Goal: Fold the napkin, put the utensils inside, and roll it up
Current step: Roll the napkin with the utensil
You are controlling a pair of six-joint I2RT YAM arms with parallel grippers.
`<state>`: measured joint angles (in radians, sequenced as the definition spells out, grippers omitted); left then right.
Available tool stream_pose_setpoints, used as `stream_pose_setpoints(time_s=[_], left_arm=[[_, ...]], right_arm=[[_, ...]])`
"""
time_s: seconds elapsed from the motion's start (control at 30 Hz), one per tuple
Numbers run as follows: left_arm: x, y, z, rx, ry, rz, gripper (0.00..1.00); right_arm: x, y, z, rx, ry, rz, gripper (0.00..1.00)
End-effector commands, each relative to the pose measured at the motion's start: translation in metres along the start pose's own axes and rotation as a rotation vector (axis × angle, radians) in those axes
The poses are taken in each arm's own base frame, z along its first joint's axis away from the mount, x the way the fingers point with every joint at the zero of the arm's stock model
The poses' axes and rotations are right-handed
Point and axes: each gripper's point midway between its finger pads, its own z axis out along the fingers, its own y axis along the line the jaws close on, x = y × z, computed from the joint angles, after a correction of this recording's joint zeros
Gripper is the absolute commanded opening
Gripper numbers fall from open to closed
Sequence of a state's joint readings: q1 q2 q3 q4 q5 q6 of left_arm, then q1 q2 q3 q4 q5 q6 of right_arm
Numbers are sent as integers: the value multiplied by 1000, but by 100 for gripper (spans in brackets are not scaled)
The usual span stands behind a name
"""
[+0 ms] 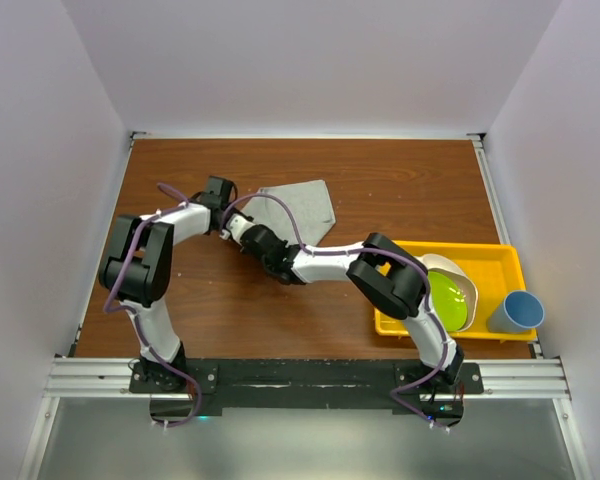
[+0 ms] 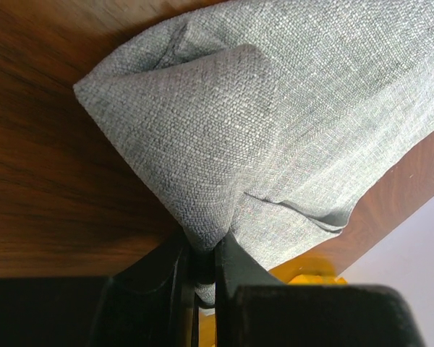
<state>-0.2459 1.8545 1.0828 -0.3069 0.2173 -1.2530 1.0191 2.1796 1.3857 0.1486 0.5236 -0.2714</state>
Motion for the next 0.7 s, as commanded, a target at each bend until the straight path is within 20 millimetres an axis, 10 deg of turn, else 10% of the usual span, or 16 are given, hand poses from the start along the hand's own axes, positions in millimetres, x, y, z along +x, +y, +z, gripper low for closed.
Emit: stream_pose_setpoints(time_s=[0.0, 0.43, 0.67], left_arm=[[12, 50, 12, -112, 92, 28, 8], [-21, 15, -21, 182, 1, 123, 96], [-40, 11, -54, 244, -85, 223, 100]], right_arm=[[18, 16, -1, -160, 91, 121, 0], [16, -1, -12, -288, 137, 352, 0], [13, -13, -8, -550, 203, 585, 0]])
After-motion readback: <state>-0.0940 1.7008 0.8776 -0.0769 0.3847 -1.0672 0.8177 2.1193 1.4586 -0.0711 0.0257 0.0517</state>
